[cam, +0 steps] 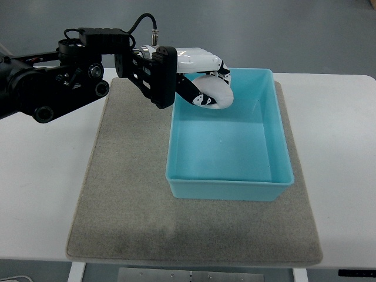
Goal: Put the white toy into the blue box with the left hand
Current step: 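Carry the toy over the blue box and lower it inside, then open the left hand to release the toy into the box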
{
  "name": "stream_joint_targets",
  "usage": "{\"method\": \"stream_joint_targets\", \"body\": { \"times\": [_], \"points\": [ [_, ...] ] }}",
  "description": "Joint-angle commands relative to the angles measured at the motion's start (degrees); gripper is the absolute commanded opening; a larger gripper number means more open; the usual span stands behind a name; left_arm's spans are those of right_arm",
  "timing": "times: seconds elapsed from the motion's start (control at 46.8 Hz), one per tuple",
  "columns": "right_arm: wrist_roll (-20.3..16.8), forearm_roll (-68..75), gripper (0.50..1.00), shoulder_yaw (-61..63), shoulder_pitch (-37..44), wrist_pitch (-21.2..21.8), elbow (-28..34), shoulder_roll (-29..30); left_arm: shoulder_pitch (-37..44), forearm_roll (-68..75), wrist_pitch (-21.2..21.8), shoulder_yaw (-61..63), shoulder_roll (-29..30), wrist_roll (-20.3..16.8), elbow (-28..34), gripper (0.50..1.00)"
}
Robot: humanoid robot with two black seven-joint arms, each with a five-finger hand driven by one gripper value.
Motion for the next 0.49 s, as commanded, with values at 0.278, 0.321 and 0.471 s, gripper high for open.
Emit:
{"method": "stream_joint_targets", "body": {
  "times": [0.278, 0.321, 0.471],
  "points": [
    [0.0, 0.0, 0.936, 0.0, 0.0, 0.0, 0.0, 0.0, 3.6, 0.1, 0.1, 0.3, -2.6, 0.0, 0.2, 0.76],
    [0.0, 0.0, 0.936, 0.0, 0.0, 0.0, 0.0, 0.0, 3.9, 0.1, 0.1, 0.3, -2.6, 0.0, 0.2, 0.803],
    [0.0, 0.0, 0.936, 0.0, 0.0, 0.0, 0.0, 0.0, 4.5, -0.1, 0.1, 0.2, -2.6, 0.1, 0.4, 0.958]
  ]
}}
